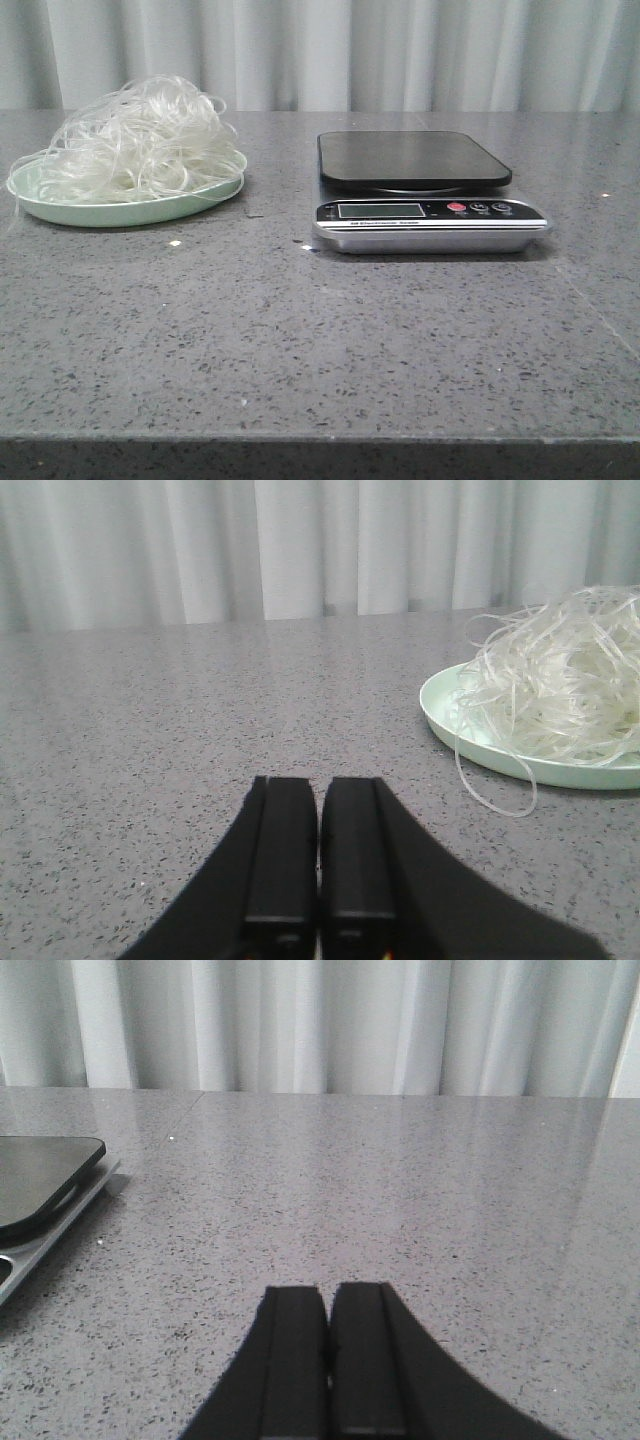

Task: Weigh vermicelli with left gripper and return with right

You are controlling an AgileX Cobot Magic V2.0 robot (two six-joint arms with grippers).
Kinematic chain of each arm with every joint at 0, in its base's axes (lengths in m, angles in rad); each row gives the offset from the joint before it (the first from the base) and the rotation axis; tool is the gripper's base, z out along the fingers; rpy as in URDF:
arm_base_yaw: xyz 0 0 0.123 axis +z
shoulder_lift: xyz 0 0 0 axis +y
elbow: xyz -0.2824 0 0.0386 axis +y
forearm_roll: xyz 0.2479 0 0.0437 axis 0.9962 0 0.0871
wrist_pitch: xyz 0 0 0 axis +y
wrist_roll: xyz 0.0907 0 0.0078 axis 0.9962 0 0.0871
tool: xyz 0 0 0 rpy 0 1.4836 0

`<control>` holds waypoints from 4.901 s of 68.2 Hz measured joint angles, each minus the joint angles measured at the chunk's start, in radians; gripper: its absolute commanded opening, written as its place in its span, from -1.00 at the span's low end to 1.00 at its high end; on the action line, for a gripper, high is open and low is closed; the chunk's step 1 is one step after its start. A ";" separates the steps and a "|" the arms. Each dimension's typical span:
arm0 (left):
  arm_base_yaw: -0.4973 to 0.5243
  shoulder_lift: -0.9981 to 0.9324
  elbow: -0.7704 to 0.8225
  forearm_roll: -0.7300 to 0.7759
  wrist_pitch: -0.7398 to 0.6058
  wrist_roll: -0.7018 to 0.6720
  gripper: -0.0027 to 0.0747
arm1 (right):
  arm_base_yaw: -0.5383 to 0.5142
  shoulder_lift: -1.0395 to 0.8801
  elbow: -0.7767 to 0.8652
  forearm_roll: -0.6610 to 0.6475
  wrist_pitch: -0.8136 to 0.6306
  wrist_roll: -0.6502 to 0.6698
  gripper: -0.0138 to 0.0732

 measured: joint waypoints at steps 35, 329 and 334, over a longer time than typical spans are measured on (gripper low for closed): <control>0.000 0.000 0.000 0.000 0.000 0.000 -0.58 | 0.000 0.000 0.000 0.000 0.000 0.000 -0.34; -0.357 1.780 -1.524 -0.081 0.857 0.132 -0.57 | 0.000 0.000 0.000 0.000 0.026 0.000 -0.34; -0.357 1.780 -1.555 -0.059 0.898 0.132 -0.57 | 0.000 0.000 0.000 0.000 0.026 0.000 -0.34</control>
